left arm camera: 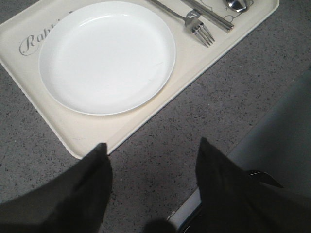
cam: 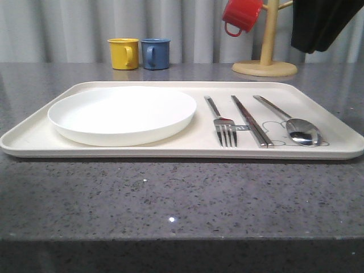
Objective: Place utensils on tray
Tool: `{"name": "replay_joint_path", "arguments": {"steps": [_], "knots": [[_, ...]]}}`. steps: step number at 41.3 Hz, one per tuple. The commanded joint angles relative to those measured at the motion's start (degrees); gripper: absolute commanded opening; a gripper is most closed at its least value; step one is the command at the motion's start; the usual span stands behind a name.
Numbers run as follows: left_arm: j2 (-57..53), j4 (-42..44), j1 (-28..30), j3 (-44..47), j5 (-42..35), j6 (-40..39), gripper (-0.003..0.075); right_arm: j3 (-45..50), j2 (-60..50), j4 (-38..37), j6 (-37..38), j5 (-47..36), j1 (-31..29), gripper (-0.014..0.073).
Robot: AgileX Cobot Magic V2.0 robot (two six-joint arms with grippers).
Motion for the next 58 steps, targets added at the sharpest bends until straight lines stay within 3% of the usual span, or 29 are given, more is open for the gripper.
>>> {"name": "replay_joint_path", "arguments": {"steps": [1, 13, 28, 45, 48, 53, 57, 58], "knots": [[-0.27, 0.12, -0.44, -1.44, -3.77, -0.49, 0.037, 2.35, -8.53, -1.77, -0.75, -2.0, 2.03, 0.0236], [-0.27, 0.12, -0.44, -1.44, -3.77, -0.49, 0.037, 18.04, -28.82, -1.65, -0.75, -11.38, 2.28, 0.0236], [-0.27, 0.12, -0.44, -1.44, -3.77, -0.49, 0.037, 29.4, -53.18, -1.59, -0.75, -11.06, 2.28, 0.0236], [-0.27, 0.12, -0.44, -1.44, -3.77, -0.49, 0.0365, 30.96, -60.37, -1.59, -0.75, -11.49, 2.28, 0.0211], [-0.27, 0.12, -0.44, -1.44, -3.77, -0.49, 0.0302, 30.96, -60.37, -1.59, -0.75, -11.64, 2.28, 0.0102], [-0.27, 0.12, -0.44, -1.44, -3.77, -0.49, 0.0117, 30.96, -60.37, -1.59, -0.75, -12.94, 2.28, -0.0088], [-0.27, 0.12, -0.44, -1.44, -3.77, -0.49, -0.0015, 30.96, -60.37, -1.49, -0.75, -12.88, 2.28, -0.012], [-0.27, 0.12, -0.44, -1.44, -3.77, -0.49, -0.0017, 30.96, -60.37, -1.49, -0.75, -12.88, 2.28, -0.0122]]}}
